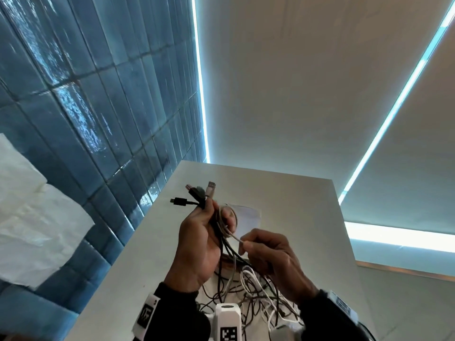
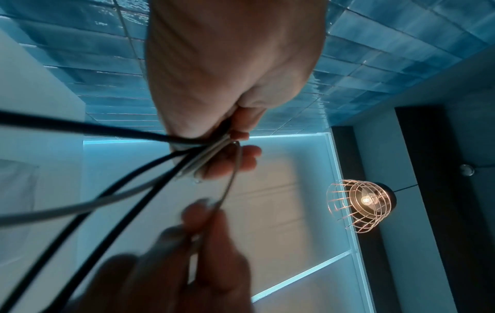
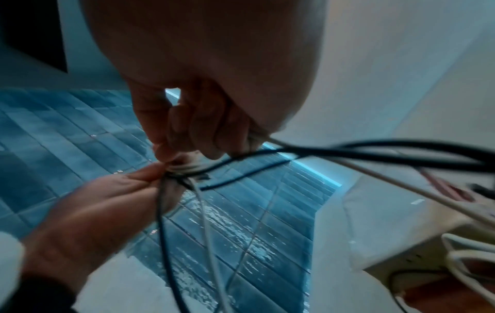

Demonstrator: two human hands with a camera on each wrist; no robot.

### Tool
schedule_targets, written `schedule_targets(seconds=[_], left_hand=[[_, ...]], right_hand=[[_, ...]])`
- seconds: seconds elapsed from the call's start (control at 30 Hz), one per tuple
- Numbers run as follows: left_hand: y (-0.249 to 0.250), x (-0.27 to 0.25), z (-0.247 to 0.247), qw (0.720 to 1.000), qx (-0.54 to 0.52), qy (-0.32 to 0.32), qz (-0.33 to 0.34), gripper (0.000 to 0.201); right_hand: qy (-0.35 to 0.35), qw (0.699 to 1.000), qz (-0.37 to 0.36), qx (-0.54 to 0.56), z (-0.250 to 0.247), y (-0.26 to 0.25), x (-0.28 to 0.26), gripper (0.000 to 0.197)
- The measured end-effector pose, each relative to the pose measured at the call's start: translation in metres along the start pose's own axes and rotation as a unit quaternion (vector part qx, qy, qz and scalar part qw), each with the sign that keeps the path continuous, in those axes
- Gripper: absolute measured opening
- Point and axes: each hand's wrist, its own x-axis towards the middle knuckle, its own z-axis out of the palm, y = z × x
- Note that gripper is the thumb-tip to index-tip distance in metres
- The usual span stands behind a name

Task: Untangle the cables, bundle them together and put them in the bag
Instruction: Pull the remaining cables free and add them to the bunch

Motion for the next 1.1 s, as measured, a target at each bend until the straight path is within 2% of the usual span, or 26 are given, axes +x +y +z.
schedule_targets(seconds=[0.1,0.33,0.43,0.67,0.77,0.9,1.0,1.1], left_hand=[[0.006,-0.002,0.002,0.999,-0.04,-0.033,0.011,0.022],[0.0,-0.006,0.006,0.997,0.026,-0.052,0.042,0.019],[0.006,-0.006,0.003,0.996,0.035,-0.05,0.061,0.019],[0.02,-0.007,-0.003,0.994,0.059,-0.041,0.085,0.021],[0.02,-0.006,-0.005,0.994,0.076,-0.027,0.078,0.024],[0.013,0.0,-0.005,0.994,0.088,-0.005,0.059,0.027],[0.006,0.002,-0.004,0.995,0.093,0.008,0.04,0.027],[0.002,0.002,-0.004,0.993,0.115,0.023,0.03,0.028]], right_hand=[[0.009,0.999,0.04,-0.001,-0.01,0.012,-0.002,0.016],[0.009,0.996,0.091,-0.012,-0.03,0.056,0.002,0.016],[0.033,0.991,0.123,-0.048,-0.045,0.082,0.003,0.017],[0.079,0.968,0.196,-0.132,-0.078,0.139,-0.018,0.036],[0.116,0.965,0.184,-0.145,-0.074,0.134,-0.016,0.03],[0.175,0.97,0.116,-0.12,-0.059,0.09,0.003,0.02],[0.159,0.985,0.03,-0.061,-0.04,0.048,0.016,0.015],[0.11,0.992,-0.04,-0.039,-0.021,0.022,0.018,0.015]])
